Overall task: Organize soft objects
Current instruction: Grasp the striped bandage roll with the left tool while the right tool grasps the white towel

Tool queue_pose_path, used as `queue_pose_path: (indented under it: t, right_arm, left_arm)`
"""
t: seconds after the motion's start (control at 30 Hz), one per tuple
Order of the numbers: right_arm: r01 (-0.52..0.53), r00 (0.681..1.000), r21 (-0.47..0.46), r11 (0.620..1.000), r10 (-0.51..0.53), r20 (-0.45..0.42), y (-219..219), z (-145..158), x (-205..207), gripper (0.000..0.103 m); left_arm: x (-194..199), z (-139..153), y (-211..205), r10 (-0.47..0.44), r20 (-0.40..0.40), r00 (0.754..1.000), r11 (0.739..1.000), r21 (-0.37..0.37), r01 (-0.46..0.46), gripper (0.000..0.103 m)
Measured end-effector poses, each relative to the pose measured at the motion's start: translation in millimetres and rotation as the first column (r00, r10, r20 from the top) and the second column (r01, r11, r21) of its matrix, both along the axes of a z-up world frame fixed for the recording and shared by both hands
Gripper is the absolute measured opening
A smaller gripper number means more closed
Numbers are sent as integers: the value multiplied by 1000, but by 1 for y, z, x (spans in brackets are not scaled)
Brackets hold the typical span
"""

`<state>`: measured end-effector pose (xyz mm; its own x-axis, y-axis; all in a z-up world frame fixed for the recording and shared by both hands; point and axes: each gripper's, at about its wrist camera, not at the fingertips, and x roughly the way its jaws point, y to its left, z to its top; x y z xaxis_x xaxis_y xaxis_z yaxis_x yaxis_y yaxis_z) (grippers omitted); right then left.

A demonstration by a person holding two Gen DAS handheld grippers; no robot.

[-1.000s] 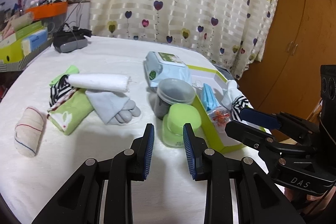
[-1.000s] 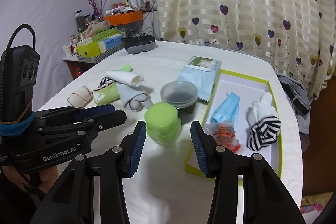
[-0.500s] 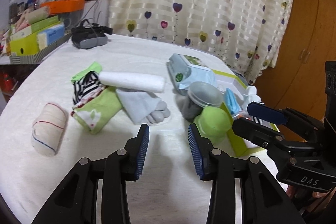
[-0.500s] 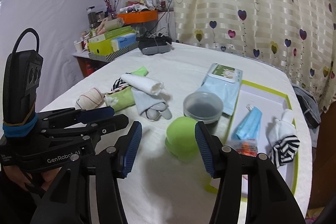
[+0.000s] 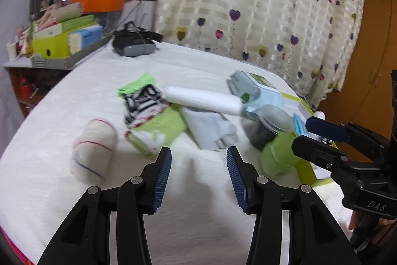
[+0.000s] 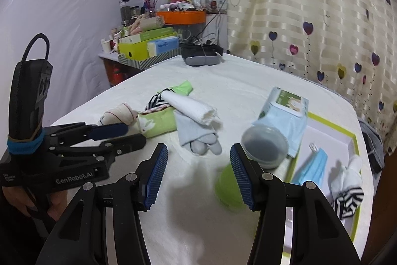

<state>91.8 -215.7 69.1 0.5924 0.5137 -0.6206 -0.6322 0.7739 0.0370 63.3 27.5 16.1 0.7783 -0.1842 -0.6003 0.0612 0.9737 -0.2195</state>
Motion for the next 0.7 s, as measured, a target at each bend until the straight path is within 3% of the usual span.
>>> queue_pose_path:
  t: [0.43,0.7]
  right_arm:
    - [-31,999,-51,998,30,-24,34,-1,27,54]
    - [-41,999,-95,995,38,-38,49,-5,48,54]
  left_arm:
    - [10,0,65,166,10,986,986,8,-167,47]
    - [26,-14,90,207,-29,978,978,23,-206,51]
